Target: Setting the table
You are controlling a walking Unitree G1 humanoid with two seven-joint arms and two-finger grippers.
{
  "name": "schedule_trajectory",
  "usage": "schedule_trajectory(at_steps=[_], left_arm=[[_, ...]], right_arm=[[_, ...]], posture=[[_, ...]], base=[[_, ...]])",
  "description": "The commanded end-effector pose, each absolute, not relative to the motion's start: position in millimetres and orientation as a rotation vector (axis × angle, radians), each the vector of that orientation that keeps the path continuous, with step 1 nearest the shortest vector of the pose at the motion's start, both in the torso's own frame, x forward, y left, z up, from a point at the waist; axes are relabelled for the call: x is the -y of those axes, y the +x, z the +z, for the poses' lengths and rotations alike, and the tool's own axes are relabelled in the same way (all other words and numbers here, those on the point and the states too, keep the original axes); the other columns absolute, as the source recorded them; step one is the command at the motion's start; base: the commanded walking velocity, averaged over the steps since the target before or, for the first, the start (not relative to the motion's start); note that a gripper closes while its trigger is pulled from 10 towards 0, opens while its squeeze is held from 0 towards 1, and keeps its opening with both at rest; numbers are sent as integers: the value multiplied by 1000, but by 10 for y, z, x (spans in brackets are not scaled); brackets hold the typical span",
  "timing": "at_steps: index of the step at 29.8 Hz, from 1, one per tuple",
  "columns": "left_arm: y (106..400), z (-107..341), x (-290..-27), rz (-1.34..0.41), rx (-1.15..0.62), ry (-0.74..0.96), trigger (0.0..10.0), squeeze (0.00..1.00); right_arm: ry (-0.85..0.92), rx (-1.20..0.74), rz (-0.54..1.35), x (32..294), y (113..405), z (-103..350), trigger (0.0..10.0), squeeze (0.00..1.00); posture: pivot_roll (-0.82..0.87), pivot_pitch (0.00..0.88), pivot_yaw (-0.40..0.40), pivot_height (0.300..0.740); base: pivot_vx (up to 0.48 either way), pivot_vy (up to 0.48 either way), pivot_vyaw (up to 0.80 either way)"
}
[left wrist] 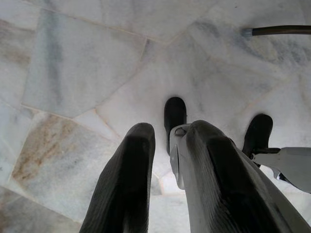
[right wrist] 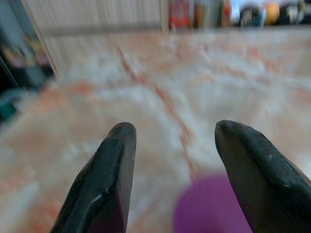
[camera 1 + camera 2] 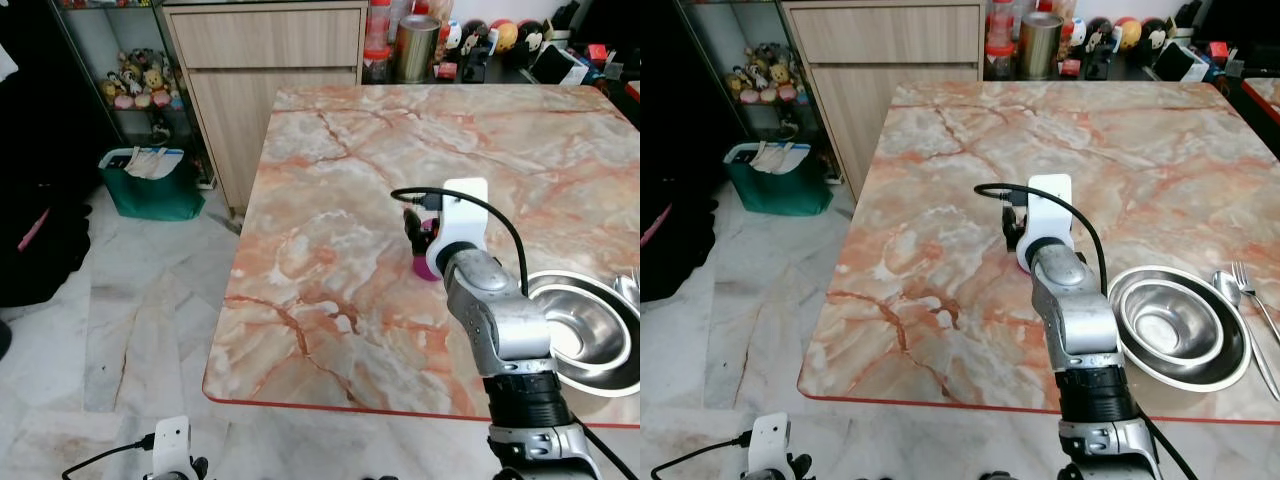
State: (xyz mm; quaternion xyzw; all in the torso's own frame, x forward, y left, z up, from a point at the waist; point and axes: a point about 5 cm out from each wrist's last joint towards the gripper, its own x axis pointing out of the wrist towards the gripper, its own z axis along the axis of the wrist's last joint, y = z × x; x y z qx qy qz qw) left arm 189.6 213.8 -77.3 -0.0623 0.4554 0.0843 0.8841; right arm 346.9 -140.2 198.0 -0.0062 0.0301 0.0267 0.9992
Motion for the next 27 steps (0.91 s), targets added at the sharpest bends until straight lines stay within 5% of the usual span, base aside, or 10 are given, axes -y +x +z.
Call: schedule_trajectory(at_steps=[1,27], left_arm=[[1833,-802,-2161,193,-972,-111,10000,0],[1827,-797,-2187,225,-955,-74,10000,0]], right_arm=[[21,63,78,1372,3451,2187,10000,0],[36,239,122,1318,3407,2338,10000,0]], posture=[[-111,112,20,740],[-109,101,19,740]], base=[[0,0,0],[0,0,0]])
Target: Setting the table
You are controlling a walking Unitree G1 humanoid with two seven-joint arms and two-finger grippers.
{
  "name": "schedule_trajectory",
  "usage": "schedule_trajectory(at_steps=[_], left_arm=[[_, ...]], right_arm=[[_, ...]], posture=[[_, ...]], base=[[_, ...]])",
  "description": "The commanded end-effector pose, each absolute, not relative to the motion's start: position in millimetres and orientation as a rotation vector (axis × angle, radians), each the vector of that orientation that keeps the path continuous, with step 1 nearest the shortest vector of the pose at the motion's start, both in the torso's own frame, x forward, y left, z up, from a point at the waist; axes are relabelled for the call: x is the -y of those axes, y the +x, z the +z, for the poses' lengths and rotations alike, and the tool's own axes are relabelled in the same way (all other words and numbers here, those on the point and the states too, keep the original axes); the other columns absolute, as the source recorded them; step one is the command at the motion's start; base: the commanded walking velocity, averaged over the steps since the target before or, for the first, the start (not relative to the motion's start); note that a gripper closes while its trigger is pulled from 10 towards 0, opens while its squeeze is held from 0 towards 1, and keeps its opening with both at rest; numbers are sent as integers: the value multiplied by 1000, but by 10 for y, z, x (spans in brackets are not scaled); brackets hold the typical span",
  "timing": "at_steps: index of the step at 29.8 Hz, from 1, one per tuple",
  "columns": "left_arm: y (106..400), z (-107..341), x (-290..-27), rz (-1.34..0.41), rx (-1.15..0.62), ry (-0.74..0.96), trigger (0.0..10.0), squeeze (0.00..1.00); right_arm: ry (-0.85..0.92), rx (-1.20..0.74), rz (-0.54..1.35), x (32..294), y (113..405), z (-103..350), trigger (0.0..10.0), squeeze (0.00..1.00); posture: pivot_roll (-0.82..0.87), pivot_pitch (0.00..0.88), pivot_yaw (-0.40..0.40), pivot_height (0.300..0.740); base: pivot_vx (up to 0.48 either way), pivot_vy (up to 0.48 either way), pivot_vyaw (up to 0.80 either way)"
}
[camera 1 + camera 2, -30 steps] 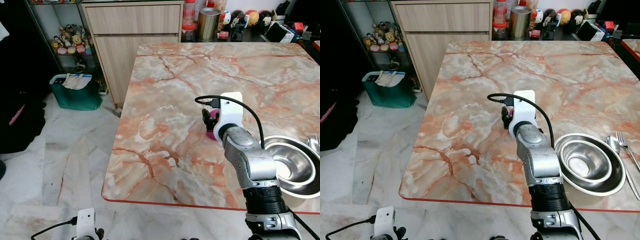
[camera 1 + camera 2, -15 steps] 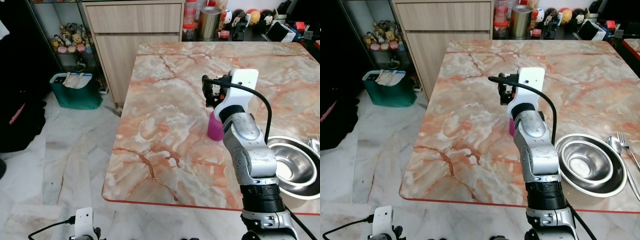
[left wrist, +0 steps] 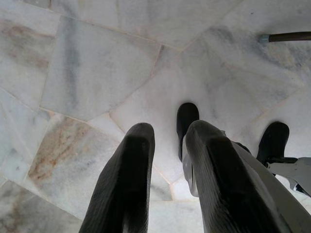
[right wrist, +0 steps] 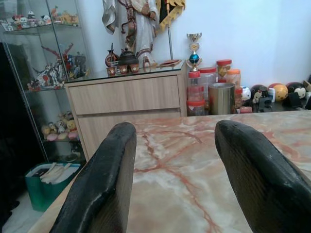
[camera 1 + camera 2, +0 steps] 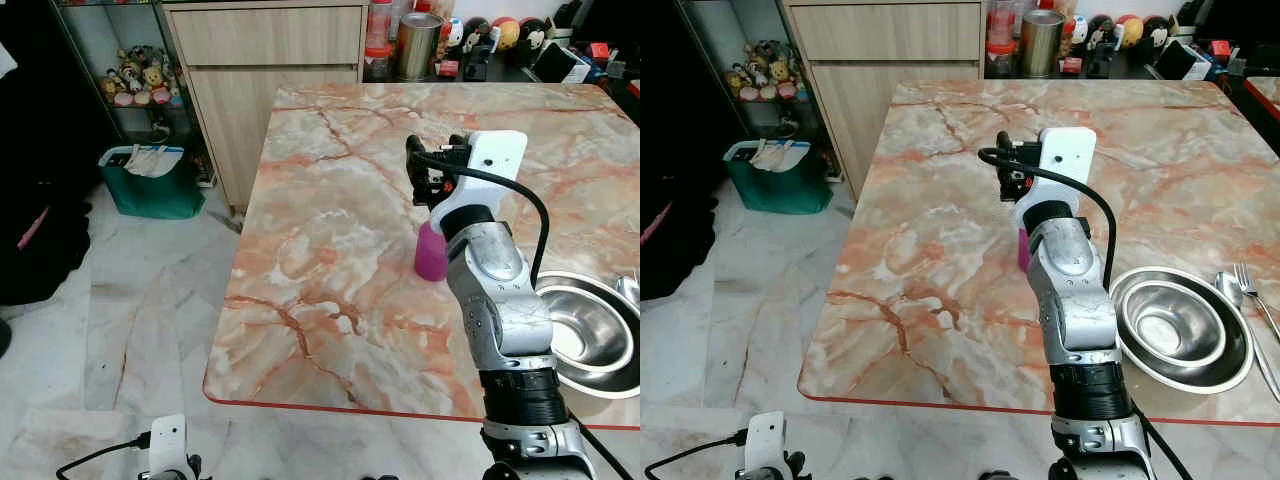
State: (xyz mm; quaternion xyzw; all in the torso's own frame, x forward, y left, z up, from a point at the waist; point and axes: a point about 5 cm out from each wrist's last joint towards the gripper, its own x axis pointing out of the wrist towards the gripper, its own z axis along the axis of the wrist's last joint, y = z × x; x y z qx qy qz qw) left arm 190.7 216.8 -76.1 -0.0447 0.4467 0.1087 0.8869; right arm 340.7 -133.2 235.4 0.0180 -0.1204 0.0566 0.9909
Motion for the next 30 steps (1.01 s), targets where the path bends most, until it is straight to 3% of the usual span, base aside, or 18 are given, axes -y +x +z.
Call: schedule_trajectory(at_steps=[1,7,30], left_arm=[[1826,-798,-2187,225,-955,-74,10000,0],[1819,-803,-2182,232,-957,-87,10000,0],[1839,-794,-2183,235,-953,-94,10000,0]], right_arm=[[36,239,121,1321,3408,2337,10000,0],[33,235,121,1324,3412,2331,10000,0],[31,223,124,1302,3425,2310,10000,0]], posture=[[-109,100,19,740],[-106,105,16,740],[-101,117,20,740]], base=[[0,0,0],[0,50,0],[0,474,0]])
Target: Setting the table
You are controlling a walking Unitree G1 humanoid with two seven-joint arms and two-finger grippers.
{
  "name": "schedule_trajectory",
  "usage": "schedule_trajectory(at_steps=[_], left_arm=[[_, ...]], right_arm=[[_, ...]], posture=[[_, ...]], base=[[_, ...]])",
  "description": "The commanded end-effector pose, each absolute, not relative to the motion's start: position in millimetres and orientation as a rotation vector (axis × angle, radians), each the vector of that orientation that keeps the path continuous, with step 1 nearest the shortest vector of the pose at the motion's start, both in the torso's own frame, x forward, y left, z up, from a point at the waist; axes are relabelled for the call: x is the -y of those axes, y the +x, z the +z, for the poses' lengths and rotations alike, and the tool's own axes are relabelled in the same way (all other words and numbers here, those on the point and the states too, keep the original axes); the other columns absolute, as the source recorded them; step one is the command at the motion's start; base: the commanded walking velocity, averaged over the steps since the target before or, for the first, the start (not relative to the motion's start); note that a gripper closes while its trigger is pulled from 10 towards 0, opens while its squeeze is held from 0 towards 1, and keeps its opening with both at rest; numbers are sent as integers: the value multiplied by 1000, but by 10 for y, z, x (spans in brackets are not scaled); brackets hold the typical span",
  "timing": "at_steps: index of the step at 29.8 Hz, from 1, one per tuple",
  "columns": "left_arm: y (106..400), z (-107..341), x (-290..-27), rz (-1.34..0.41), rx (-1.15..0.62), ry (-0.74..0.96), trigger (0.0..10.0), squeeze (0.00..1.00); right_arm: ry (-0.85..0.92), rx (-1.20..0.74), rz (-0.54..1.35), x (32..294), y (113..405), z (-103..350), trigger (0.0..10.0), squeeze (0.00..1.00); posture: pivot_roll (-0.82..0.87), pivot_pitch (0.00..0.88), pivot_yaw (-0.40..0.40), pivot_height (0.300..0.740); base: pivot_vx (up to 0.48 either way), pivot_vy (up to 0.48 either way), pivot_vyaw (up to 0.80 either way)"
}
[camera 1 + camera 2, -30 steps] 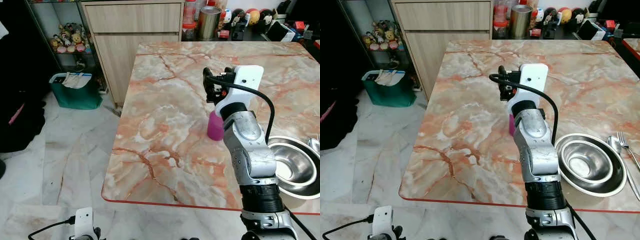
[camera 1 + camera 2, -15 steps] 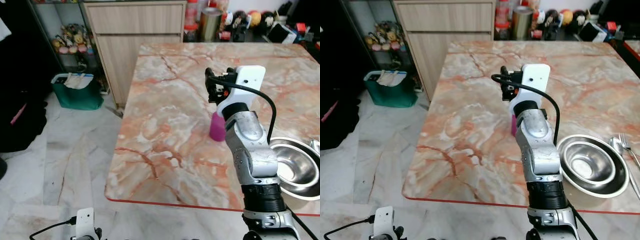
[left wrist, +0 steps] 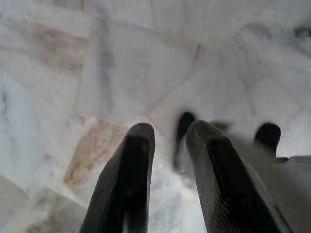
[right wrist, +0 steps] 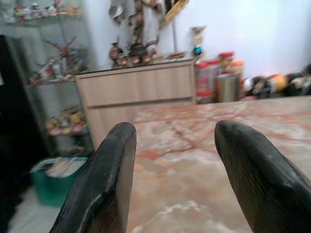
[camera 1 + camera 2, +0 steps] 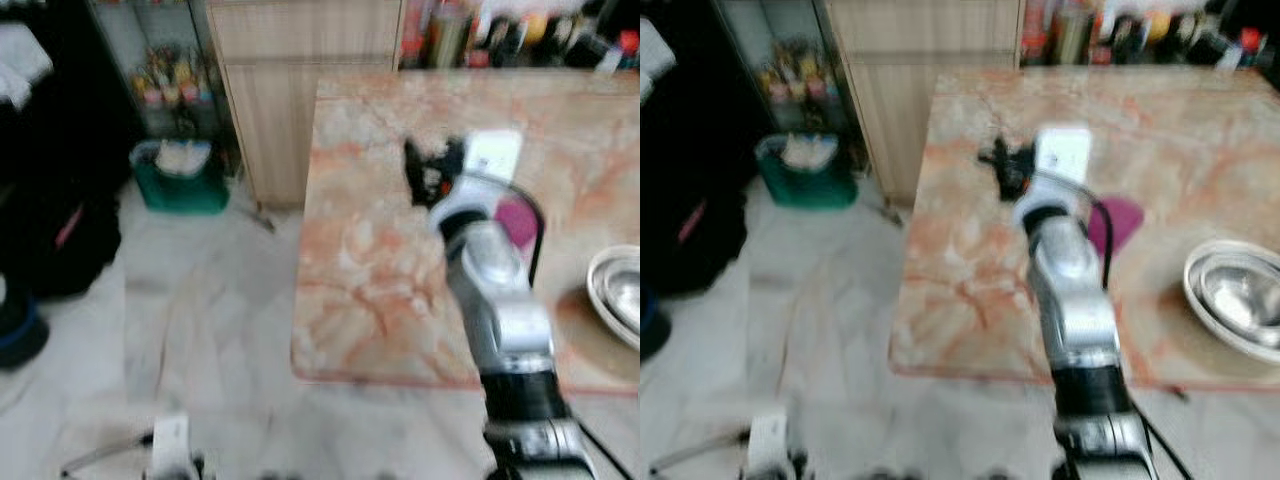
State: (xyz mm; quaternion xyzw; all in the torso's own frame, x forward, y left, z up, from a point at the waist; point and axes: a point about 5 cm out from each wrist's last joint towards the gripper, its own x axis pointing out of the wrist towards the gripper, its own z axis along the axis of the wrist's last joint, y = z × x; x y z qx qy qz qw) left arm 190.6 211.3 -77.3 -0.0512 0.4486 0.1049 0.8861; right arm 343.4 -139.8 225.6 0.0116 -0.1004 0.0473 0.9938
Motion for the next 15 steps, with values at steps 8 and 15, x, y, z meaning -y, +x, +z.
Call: schedule_trajectory(at_steps=[8,15], left_arm=[[1838,-793,-2185,235,-953,-93,10000,0],[1840,-793,-2185,234,-953,-93,10000,0]], right_arm=[[26,213,128,1295,3426,2286,10000,0],[25,213,134,1281,3428,2285,10000,0]], posture=[[-99,119,20,740],[-98,118,20,740]], base=[[0,471,0],[0,471,0]])
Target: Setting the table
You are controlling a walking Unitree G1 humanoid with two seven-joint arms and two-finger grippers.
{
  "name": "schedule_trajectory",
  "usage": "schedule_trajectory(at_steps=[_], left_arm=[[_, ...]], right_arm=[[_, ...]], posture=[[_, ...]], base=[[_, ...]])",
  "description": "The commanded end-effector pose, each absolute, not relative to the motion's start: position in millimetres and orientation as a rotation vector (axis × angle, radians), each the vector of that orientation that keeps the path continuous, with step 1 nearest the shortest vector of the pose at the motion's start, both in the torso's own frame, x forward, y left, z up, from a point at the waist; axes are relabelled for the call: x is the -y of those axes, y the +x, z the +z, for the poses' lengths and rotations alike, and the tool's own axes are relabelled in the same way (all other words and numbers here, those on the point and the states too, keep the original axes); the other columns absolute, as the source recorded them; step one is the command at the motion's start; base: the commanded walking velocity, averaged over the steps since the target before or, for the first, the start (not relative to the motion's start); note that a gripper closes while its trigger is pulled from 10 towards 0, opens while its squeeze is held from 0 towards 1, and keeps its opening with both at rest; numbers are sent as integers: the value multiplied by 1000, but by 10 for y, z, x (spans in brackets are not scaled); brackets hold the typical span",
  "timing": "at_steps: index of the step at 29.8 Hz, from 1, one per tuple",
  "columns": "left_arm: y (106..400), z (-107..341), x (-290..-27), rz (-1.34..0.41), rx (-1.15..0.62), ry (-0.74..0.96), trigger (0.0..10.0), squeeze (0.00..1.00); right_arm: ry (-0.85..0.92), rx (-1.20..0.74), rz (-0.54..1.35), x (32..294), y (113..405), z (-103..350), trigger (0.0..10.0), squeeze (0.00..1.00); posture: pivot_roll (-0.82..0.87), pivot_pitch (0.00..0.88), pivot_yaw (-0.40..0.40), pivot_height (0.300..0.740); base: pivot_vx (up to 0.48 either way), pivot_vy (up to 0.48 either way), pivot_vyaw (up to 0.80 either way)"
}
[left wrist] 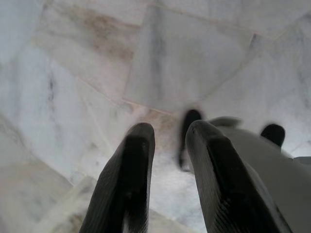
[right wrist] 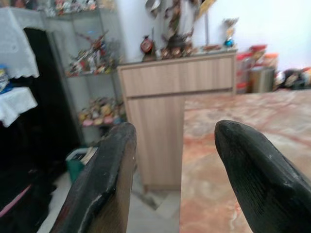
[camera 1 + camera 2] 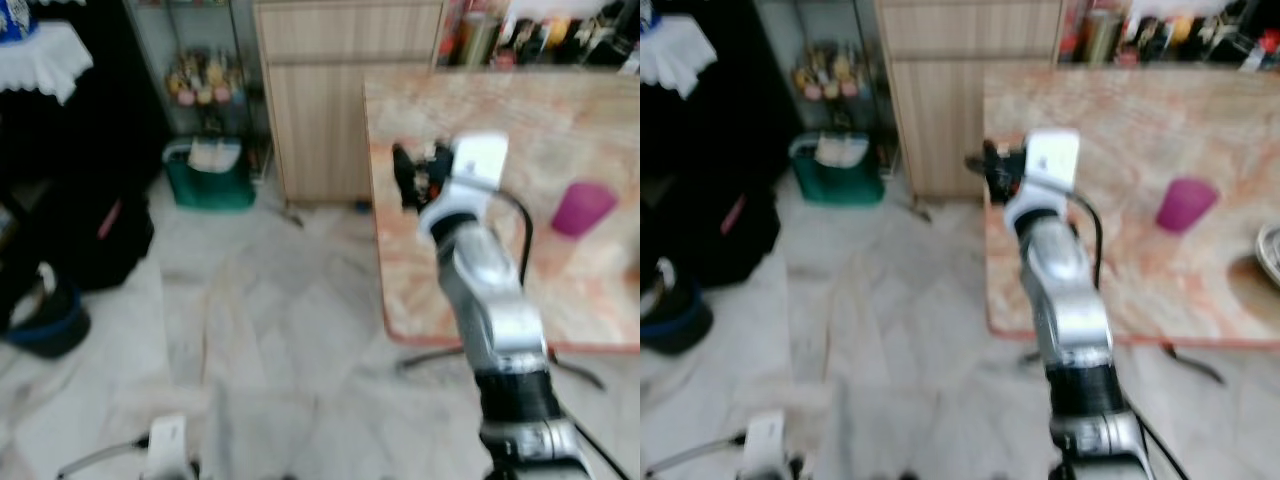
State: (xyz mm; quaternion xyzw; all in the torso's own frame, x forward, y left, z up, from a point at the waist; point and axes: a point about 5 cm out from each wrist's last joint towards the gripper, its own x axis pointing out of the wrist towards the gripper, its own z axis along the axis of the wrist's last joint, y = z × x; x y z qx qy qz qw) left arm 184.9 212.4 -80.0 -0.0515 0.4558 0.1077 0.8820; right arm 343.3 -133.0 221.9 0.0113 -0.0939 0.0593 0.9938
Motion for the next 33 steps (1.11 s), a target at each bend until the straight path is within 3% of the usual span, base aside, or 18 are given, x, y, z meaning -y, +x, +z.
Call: schedule_trajectory(at_steps=[1,18,25,33], left_arm=[[1840,-793,-2185,234,-953,-93,10000,0],[1841,-792,-2187,233,-953,-91,10000,0],[1841,-791,-2189,227,-953,-80,10000,0],[1832,-796,-2185,220,-955,-76,10000,0]], right_arm=[[24,214,135,1280,3428,2285,10000,0],[19,183,127,1306,3446,2180,10000,0],[35,93,100,1385,3476,1891,10000,0],[87,-230,-48,1799,3335,865,10000,0]], posture=[[-98,118,20,740],[-98,118,21,740],[-98,114,23,740],[-90,105,23,740]], base=[[0,472,0],[0,456,0],[0,0,0],[0,0,0]])
